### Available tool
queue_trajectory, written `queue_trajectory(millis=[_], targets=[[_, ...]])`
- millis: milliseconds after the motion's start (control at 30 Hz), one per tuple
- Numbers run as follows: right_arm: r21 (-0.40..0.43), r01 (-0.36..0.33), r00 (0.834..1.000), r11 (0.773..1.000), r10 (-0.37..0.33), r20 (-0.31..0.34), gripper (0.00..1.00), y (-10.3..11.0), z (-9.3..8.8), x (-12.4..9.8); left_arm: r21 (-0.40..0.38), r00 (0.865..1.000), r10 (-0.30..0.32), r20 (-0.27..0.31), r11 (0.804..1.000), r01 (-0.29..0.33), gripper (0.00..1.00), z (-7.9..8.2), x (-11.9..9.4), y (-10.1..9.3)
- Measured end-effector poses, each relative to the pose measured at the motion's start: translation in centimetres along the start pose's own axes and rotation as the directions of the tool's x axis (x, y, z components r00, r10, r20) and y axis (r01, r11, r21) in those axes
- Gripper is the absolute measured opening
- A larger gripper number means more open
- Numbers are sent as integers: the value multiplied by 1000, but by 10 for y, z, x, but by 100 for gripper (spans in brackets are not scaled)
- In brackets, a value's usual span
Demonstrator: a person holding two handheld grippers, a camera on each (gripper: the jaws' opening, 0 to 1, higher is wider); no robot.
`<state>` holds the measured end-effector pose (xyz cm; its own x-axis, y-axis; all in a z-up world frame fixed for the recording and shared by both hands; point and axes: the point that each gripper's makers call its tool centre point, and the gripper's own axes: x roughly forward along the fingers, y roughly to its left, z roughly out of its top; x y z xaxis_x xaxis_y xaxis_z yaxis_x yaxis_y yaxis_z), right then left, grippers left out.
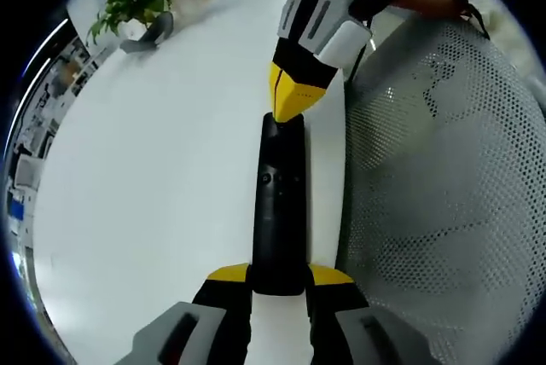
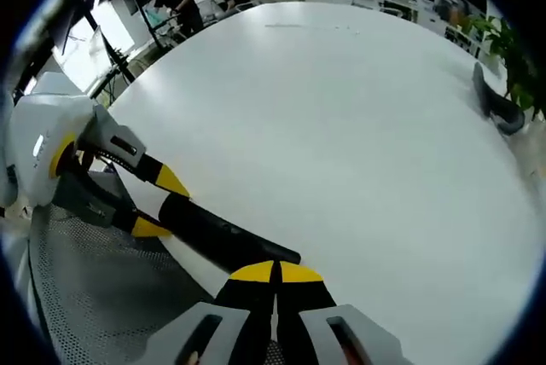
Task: Press the specified remote control buttons in sequence, fully releasing each button before pressing the next.
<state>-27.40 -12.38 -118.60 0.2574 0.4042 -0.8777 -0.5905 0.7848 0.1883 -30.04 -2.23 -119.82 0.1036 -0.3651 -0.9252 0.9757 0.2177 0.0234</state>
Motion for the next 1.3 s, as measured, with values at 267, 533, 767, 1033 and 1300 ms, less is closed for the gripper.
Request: queue_trajectory(millis=[267,533,767,1033,1300], targets=[[38,-5,1000,999,4,12,0,-3,2,1,-98,981,36,188,995,-17,24,2,-2,-2],[133,-45,998,990,38,54,0,-4,2,-1,-133,930,80,359,991,-34,25,3,-4,-2],[199,-70,997,977,61,54,0,-3,4,-1,-119,928,70,365,992,-28,25,7,-4,-2],[122,-88,995,989,81,62,0,10,10,-2,-103,929,61,366,994,-25,25,8,-4,-3],[143,-87,996,986,83,33,0,9,5,1,-83,928,47,369,996,-18,24,8,-3,-5]])
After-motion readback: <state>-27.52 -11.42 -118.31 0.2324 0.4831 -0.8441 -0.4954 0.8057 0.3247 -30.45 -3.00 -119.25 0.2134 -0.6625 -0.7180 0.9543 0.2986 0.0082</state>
